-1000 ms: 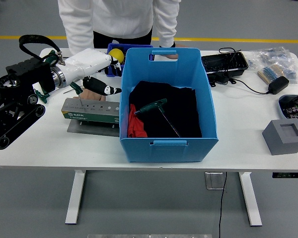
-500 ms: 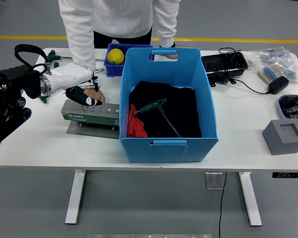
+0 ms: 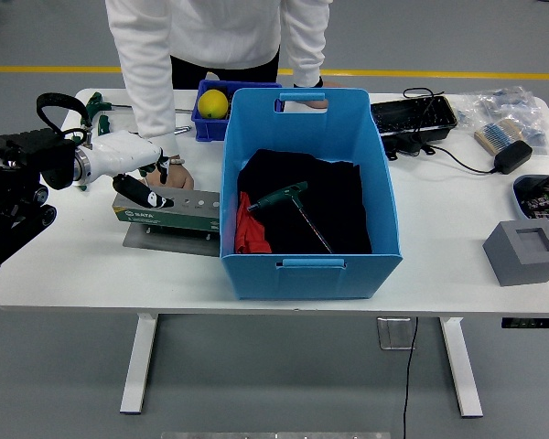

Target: Lift tool from toolbox,place it in box,lift tool from toolbox,place it in box

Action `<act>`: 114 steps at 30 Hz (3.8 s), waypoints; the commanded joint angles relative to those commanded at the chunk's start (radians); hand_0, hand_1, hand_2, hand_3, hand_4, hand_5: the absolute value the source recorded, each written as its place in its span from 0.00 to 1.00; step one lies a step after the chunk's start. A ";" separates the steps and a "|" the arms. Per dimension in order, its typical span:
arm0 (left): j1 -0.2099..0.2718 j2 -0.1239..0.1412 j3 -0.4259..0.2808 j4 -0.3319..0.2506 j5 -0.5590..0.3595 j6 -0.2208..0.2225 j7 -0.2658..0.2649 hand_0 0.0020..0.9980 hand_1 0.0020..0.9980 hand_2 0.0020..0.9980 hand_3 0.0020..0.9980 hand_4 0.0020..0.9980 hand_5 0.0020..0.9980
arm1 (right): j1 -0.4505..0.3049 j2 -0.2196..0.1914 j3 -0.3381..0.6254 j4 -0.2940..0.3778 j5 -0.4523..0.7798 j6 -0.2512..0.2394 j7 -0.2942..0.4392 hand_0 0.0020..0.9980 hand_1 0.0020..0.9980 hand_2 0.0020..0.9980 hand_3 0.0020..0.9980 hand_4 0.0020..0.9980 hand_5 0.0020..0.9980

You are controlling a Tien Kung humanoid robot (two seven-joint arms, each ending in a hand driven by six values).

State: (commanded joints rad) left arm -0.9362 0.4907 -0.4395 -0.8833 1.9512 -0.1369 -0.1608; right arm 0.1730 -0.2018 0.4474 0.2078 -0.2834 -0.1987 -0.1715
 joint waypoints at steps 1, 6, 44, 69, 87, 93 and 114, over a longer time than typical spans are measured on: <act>-0.002 -0.002 0.004 0.000 0.000 -0.003 0.004 0.76 0.68 0.65 0.54 0.84 0.72 | 0.001 0.000 0.000 0.000 0.000 0.000 0.000 0.65 0.62 0.69 0.56 0.77 0.67; -0.013 -0.006 0.025 0.010 0.006 -0.008 0.014 0.76 0.64 0.61 0.53 0.84 0.72 | 0.003 -0.002 0.003 0.000 -0.003 0.001 -0.001 0.65 0.62 0.69 0.56 0.77 0.67; -0.072 -0.032 0.134 0.064 0.021 -0.026 0.046 0.76 0.58 0.51 0.42 0.85 0.78 | 0.008 -0.006 0.024 0.003 -0.043 0.003 -0.013 0.65 0.62 0.69 0.56 0.77 0.67; -0.073 -0.035 0.159 0.091 -0.008 -0.004 0.028 0.53 0.22 0.20 0.21 0.85 0.80 | 0.011 -0.007 0.002 0.001 -0.015 0.005 -0.006 0.65 0.62 0.69 0.56 0.77 0.67; -0.057 -0.033 0.139 0.149 -0.074 0.234 -0.152 0.10 0.03 0.08 0.05 0.93 0.40 | 0.011 -0.006 -0.001 0.000 -0.006 0.005 -0.003 0.65 0.62 0.69 0.56 0.77 0.67; -0.049 -0.030 0.119 0.151 -0.084 0.278 -0.187 0.07 0.00 0.06 0.04 0.95 0.35 | 0.009 -0.005 0.004 0.000 -0.011 0.005 -0.004 0.65 0.62 0.69 0.56 0.77 0.67; 0.011 -0.013 -0.098 0.079 -0.133 0.358 -0.274 0.03 0.00 0.03 0.03 0.85 0.35 | -0.010 0.001 0.025 0.002 -0.033 0.001 -0.011 0.65 0.62 0.70 0.56 0.77 0.67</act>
State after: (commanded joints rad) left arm -0.9255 0.4782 -0.5377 -0.8046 1.8180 0.2212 -0.4344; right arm 0.1632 -0.2012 0.4719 0.2100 -0.3165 -0.1973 -0.1826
